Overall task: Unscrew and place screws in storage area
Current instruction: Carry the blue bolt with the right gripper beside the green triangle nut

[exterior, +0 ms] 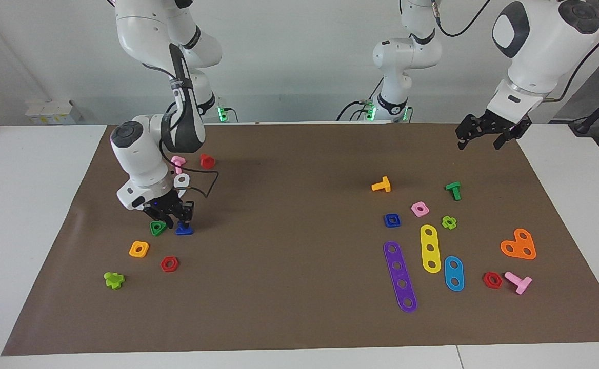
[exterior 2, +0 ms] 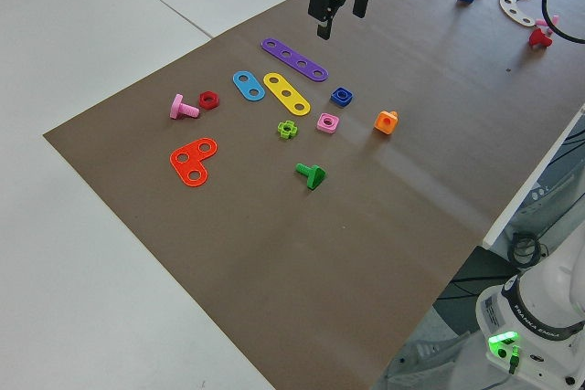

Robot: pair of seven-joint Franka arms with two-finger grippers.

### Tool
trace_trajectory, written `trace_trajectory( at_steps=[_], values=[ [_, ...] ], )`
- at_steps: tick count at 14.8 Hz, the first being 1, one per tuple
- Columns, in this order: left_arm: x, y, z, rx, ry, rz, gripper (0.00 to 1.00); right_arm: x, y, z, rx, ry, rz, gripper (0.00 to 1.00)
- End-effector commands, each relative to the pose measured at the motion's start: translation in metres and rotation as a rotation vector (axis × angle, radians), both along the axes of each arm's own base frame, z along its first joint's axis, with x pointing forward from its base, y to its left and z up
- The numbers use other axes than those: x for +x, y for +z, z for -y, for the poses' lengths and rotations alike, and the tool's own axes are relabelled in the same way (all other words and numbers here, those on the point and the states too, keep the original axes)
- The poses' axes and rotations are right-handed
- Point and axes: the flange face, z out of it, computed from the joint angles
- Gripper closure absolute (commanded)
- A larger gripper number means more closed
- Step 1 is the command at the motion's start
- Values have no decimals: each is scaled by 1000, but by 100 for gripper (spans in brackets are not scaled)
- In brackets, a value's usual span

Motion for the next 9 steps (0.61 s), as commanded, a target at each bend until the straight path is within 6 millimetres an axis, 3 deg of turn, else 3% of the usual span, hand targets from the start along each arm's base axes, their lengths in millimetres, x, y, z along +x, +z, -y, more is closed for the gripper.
trace_trajectory(
  at_steps=[1, 4, 9],
  values=[
    [-1, 0, -3, 16, 11, 11, 0, 4, 67, 13, 18, -15, -9, 0],
    [-1, 0, -3, 16, 11, 11, 0, -7, 135, 26, -39, -20, -58, 0],
    [-1, 0, -3, 16, 11, 13, 0, -39, 241, 25, -46, -74, -206, 0]
  ],
)
